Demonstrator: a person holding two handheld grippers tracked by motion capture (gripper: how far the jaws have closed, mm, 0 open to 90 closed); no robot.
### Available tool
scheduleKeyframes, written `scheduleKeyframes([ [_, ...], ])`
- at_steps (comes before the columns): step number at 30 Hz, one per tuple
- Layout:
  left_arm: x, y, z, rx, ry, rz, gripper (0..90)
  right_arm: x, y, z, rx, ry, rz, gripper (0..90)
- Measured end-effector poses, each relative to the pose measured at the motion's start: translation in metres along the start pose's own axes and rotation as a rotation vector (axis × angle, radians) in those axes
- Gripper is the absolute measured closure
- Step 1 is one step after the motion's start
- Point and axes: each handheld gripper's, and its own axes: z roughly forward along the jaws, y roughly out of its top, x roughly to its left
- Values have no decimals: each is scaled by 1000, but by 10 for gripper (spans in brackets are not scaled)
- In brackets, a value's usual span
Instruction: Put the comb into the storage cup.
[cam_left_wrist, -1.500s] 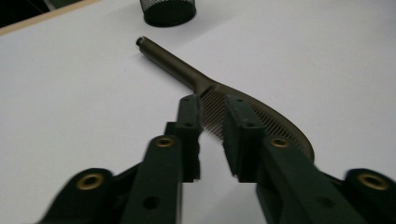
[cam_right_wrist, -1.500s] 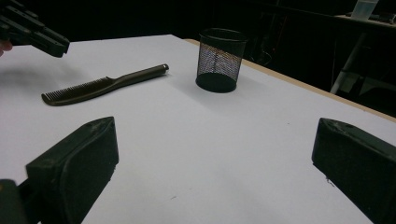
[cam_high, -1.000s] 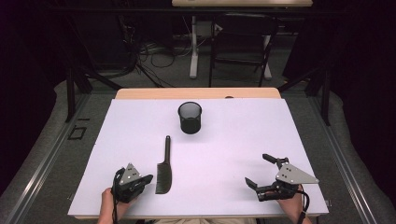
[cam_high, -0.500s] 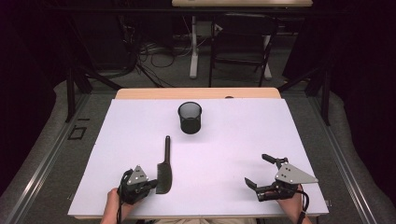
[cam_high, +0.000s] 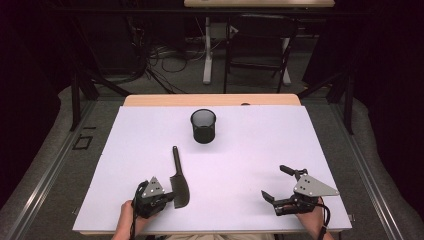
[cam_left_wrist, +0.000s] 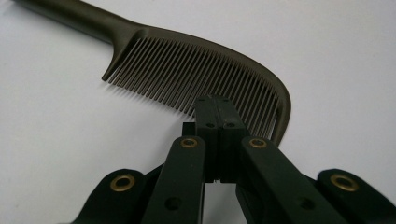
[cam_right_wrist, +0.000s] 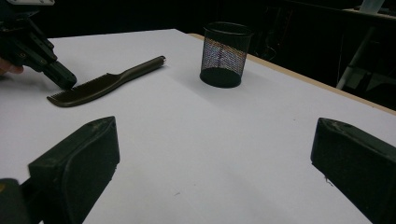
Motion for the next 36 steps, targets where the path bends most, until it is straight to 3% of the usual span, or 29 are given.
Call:
scheduleKeyframes([
  [18,-10,17,19,-13,-33,51,900,0,0,0,3,4,-1,9],
  [36,-15,32,37,-37,-43,77,900,-1,0,1,12,9,8,9],
])
